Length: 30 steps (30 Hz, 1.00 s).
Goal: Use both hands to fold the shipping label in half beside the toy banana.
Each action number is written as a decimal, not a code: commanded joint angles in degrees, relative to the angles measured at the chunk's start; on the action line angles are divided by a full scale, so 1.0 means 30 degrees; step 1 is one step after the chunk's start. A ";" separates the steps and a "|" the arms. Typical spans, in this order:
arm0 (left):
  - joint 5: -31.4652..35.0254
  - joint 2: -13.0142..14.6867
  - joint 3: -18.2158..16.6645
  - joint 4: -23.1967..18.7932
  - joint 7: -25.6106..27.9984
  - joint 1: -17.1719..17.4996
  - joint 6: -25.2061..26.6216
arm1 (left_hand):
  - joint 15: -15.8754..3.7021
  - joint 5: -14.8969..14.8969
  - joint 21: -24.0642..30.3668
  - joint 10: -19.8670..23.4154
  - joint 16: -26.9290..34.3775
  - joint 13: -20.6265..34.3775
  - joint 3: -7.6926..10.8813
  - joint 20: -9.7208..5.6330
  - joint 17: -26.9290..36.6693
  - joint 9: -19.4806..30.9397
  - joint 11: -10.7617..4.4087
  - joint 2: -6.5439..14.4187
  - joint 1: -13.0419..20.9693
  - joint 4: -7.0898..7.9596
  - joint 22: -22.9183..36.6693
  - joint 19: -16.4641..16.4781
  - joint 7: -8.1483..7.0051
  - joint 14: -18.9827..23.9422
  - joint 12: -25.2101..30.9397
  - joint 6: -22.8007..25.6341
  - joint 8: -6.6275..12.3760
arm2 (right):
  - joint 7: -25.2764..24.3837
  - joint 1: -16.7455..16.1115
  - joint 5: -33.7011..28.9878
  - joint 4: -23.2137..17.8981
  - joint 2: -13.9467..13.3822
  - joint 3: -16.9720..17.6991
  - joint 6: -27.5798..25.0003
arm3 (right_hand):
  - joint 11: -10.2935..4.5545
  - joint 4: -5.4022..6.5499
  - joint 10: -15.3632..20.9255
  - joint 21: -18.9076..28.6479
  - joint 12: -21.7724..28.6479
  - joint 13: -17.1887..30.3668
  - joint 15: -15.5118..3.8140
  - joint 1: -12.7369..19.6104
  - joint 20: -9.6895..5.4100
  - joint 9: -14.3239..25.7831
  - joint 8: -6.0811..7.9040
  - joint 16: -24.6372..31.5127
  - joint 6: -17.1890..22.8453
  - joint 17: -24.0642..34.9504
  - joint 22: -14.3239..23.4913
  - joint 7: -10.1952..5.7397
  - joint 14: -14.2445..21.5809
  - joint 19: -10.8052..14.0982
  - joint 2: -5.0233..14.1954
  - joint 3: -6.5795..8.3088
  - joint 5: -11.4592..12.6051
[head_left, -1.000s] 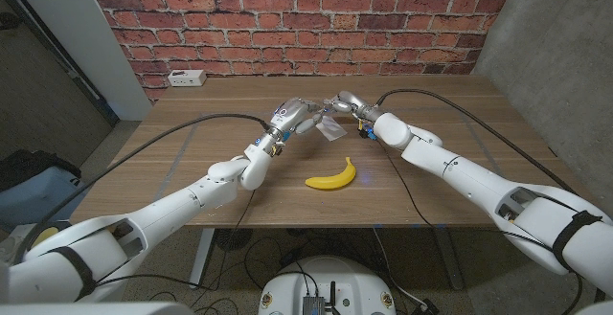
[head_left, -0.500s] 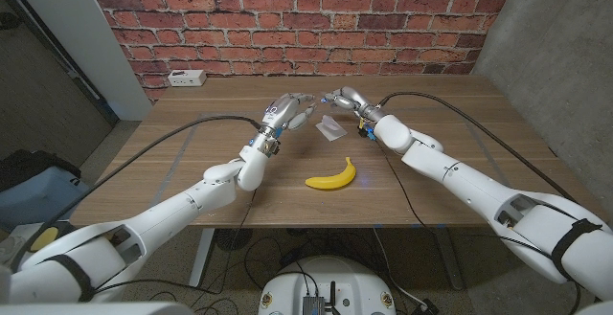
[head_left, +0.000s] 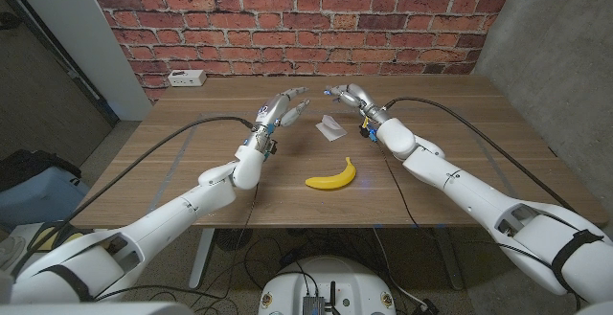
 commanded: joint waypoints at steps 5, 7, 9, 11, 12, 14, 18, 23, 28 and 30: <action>-0.3337 -0.0097 -0.1561 -0.0351 -0.2321 0.1057 -0.1346 | 0.0039 -0.0133 -0.0294 -0.0753 -0.0156 -0.0283 -0.0071 -0.0225 -0.0235 -0.0065 -0.0154 -0.0108 -0.0511 0.0086 -0.0042 -0.0576 -0.0304 -0.1032 -0.0535 -0.0858 -0.0044 | -0.0481 -0.1216 0.1738 -0.0484 0.0259 0.1171 0.1224 | 0.0052 0.0032 -0.0263 -0.0119 -0.0091 -0.0019 0.0165 -0.0208 0.0029 0.0034 0.0041 -0.0056 -0.0296 -0.0004 0.0061 -0.0078 -0.0239 -0.0091 -0.0179 -0.0166 -0.0002; -0.3633 -0.0005 -0.1738 -0.0433 -0.2587 0.1198 -0.1539 | -0.0020 -0.0155 -0.0369 -0.0828 -0.0150 -0.0347 -0.0143 -0.0308 -0.0264 -0.0079 -0.0320 -0.0168 -0.0630 0.0123 -0.0056 -0.0717 -0.0348 -0.1204 -0.0605 -0.0997 -0.0036 | -0.0665 -0.1500 0.2005 -0.0737 0.0302 0.1387 0.1322 | -0.0001 0.0023 -0.0296 -0.0139 -0.0095 -0.0031 0.0165 -0.0231 0.0025 0.0032 0.0056 -0.0046 -0.0351 -0.0020 0.0060 -0.0075 -0.0250 -0.0090 -0.0210 -0.0194 -0.0006; -0.3777 0.0077 -0.1876 -0.0479 -0.2772 0.1295 -0.1691 | -0.0103 -0.0173 -0.0421 -0.0938 -0.0168 -0.0402 -0.0211 -0.0341 -0.0286 -0.0091 -0.0326 -0.0215 -0.0746 0.0166 -0.0068 -0.0805 -0.0417 -0.1413 -0.0681 -0.1153 -0.0043 | -0.0943 -0.1712 0.1958 -0.1060 0.0269 0.1505 0.1254 | 0.0005 0.0022 -0.0347 -0.0158 -0.0108 -0.0041 0.0165 -0.0250 0.0033 0.0030 0.0065 -0.0044 -0.0403 -0.0030 0.0059 -0.0089 -0.0281 -0.0094 -0.0217 -0.0213 -0.0008; -0.4036 0.0114 -0.2058 -0.0524 -0.2929 0.1426 -0.1847 | -0.0100 -0.0179 -0.0468 -0.1028 -0.0174 -0.0448 -0.0246 -0.0394 -0.0311 -0.0100 -0.0304 -0.0239 -0.0817 0.0185 -0.0077 -0.0887 -0.0424 -0.1561 -0.0741 -0.1277 -0.0045 | -0.1101 -0.1910 0.2082 -0.1271 0.0300 0.1641 0.1293 | 0.0037 0.0026 -0.0368 -0.0172 -0.0110 -0.0049 0.0140 -0.0272 0.0037 0.0029 0.0081 -0.0040 -0.0422 -0.0038 0.0059 -0.0093 -0.0304 -0.0091 -0.0224 -0.0230 -0.0009; -0.4197 0.0160 -0.2146 -0.0553 -0.3074 0.1486 -0.1940 | -0.0101 -0.0179 -0.0484 -0.1076 -0.0163 -0.0460 -0.0252 -0.0407 -0.0319 -0.0102 -0.0307 -0.0245 -0.0831 0.0187 -0.0080 -0.0920 -0.0431 -0.1565 -0.0766 -0.1283 -0.0036 | -0.1174 -0.1992 0.2103 -0.1344 0.0313 0.1685 0.1330 | 0.0035 0.0020 -0.0369 -0.0175 -0.0108 -0.0053 0.0147 -0.0274 0.0040 0.0029 0.0089 -0.0034 -0.0425 -0.0043 0.0058 -0.0098 -0.0296 -0.0085 -0.0231 -0.0236 -0.0010; -0.4523 0.0223 -0.2341 -0.0631 -0.3315 0.1626 -0.2064 | -0.0104 -0.0184 -0.0503 -0.1148 -0.0164 -0.0490 -0.0274 -0.0452 -0.0336 -0.0109 -0.0320 -0.0268 -0.0871 0.0190 -0.0085 -0.0941 -0.0431 -0.1642 -0.0808 -0.1312 -0.0021 | -0.1397 -0.2200 0.2166 -0.1575 0.0363 0.1797 0.1287 | 0.0018 0.0009 -0.0372 -0.0180 -0.0104 -0.0060 0.0133 -0.0275 0.0040 0.0027 0.0096 -0.0032 -0.0456 -0.0063 0.0058 -0.0103 -0.0296 -0.0065 -0.0242 -0.0238 -0.0007; -0.5170 0.0362 -0.2723 -0.0631 -0.3786 0.1840 -0.2536 | -0.0116 -0.0197 -0.0562 -0.1290 -0.0166 -0.0567 -0.0339 -0.0447 -0.0371 -0.0125 -0.0341 -0.0318 -0.0993 0.0219 -0.0097 -0.1027 -0.0517 -0.1850 -0.0892 -0.1466 -0.0016 | -0.1785 -0.2617 0.2359 -0.1871 0.0540 0.1998 0.1425 | 0.0045 -0.0018 -0.0373 -0.0206 -0.0093 -0.0077 0.0181 -0.0292 0.0073 0.0024 0.0126 -0.0035 -0.0491 -0.0113 0.0057 -0.0123 -0.0308 -0.0050 -0.0299 -0.0260 -0.0004; -0.5934 0.0565 -0.3155 -0.0502 -0.4442 0.2073 -0.3188 | -0.0072 -0.0206 -0.0653 -0.1464 -0.0160 -0.0658 -0.0409 -0.0493 -0.0410 -0.0142 -0.0408 -0.0364 -0.1129 0.0251 -0.0109 -0.1182 -0.0572 -0.2064 -0.0983 -0.1566 0.0014 | -0.2545 -0.3272 0.2307 -0.2689 0.0625 0.2235 0.1162 | 0.0048 -0.0026 -0.0379 -0.0223 -0.0086 -0.0093 0.0195 -0.0334 0.0150 0.0021 0.0154 -0.0026 -0.0509 -0.0152 0.0056 -0.0118 -0.0292 -0.0024 -0.0359 -0.0296 -0.0003; -0.6906 0.0750 -0.3570 -0.0040 -0.5319 0.2173 -0.4137 | -0.0130 -0.0214 -0.0737 -0.1612 -0.0184 -0.0739 -0.0463 -0.0606 -0.0448 -0.0157 -0.0394 -0.0406 -0.1234 0.0265 -0.0120 -0.1321 -0.0582 -0.2308 -0.1053 -0.1737 0.0005 | -0.3287 -0.3960 0.2611 -0.3106 0.0899 0.2632 0.1488 | -0.0011 -0.0014 -0.0308 -0.0233 -0.0043 -0.0121 0.0187 -0.0424 0.0215 0.0015 0.0196 0.0020 -0.0539 -0.0221 0.0055 -0.0155 -0.0184 0.0078 -0.0422 -0.0344 0.0003; -0.7254 0.0819 -0.3694 0.0296 -0.5728 0.2126 -0.4633 | -0.0138 -0.0217 -0.0766 -0.1646 -0.0187 -0.0760 -0.0479 -0.0627 -0.0457 -0.0161 -0.0436 -0.0418 -0.1265 0.0270 -0.0122 -0.1375 -0.0577 -0.2368 -0.1068 -0.1775 0.0005 | -0.3461 -0.4251 0.3154 -0.2858 0.1220 0.2921 0.2188 | -0.0015 -0.0024 -0.0197 -0.0187 0.0009 -0.0145 0.0232 -0.0464 0.0316 0.0010 0.0242 0.0093 -0.0521 -0.0289 0.0054 -0.0159 0.0021 0.0302 -0.0456 -0.0357 0.0019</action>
